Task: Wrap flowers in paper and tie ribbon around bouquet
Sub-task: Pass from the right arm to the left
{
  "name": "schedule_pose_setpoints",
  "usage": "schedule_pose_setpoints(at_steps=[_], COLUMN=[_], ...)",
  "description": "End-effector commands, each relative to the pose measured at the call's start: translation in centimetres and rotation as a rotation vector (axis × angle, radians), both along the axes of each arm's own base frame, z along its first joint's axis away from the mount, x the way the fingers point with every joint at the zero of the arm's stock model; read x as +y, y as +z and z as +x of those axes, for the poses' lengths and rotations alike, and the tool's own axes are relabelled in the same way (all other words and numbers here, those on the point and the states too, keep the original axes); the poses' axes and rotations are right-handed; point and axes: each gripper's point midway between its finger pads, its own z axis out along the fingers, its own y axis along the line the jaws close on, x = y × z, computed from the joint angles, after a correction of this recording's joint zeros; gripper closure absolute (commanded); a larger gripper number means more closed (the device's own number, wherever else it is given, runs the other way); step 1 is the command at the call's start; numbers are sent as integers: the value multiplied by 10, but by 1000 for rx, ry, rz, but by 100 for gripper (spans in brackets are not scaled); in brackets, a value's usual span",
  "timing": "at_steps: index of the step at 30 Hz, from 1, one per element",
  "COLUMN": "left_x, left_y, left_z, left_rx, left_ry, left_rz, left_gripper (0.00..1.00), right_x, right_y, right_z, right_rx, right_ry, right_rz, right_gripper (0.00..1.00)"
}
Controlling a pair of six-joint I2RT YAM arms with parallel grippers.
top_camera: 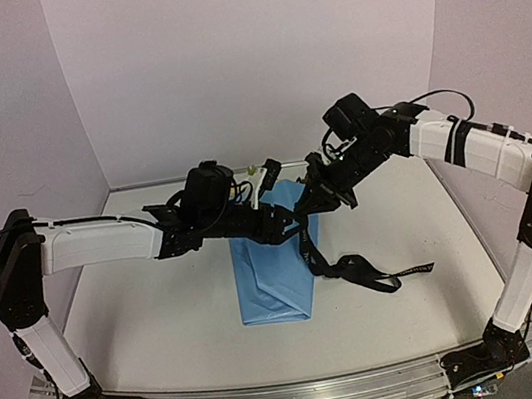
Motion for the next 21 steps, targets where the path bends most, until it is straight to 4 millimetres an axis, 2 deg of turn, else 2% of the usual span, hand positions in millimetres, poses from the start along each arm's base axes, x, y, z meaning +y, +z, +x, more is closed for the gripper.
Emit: schedule_pose_setpoints(at_steps=[1, 5, 8, 11, 12, 13, 15, 18, 21], left_x=[-5, -12, -20, -27, -28, -27, -20, -3, 11], left_y=[35, 27, 29, 33, 34, 35, 34, 24, 17], left_z=[-5, -5, -7, -6, -5, -3, 5, 12, 12], left_rx=[-46, -48, -75, -85, -82, -80, -70, -36, -4], left_ry=[-12, -7, -8, -12, -6, 10, 78, 188, 244], left_rz=[-93, -77, -72, -75, -78, -81, -82, -76, -75], left_gripper=[43, 44, 49, 62, 73, 84, 97, 100, 100], right_x=[-10, -10, -14, -21, -23, -26, -38, -64, -103], right_y=[12, 21, 24, 25, 25, 23, 19, 10, -12], right_z=[-15, -20, -27, -35, -38, -41, -48, -57, -59], right_rx=[-50, -74, -79, -74, -79, -82, -104, -163, -209], right_ry=[29, 44, 63, 83, 95, 106, 125, 142, 131], right_rz=[-18, -12, -24, -39, -46, -58, -92, -171, -305], right_gripper=[99, 99, 99, 99, 96, 92, 82, 64, 49])
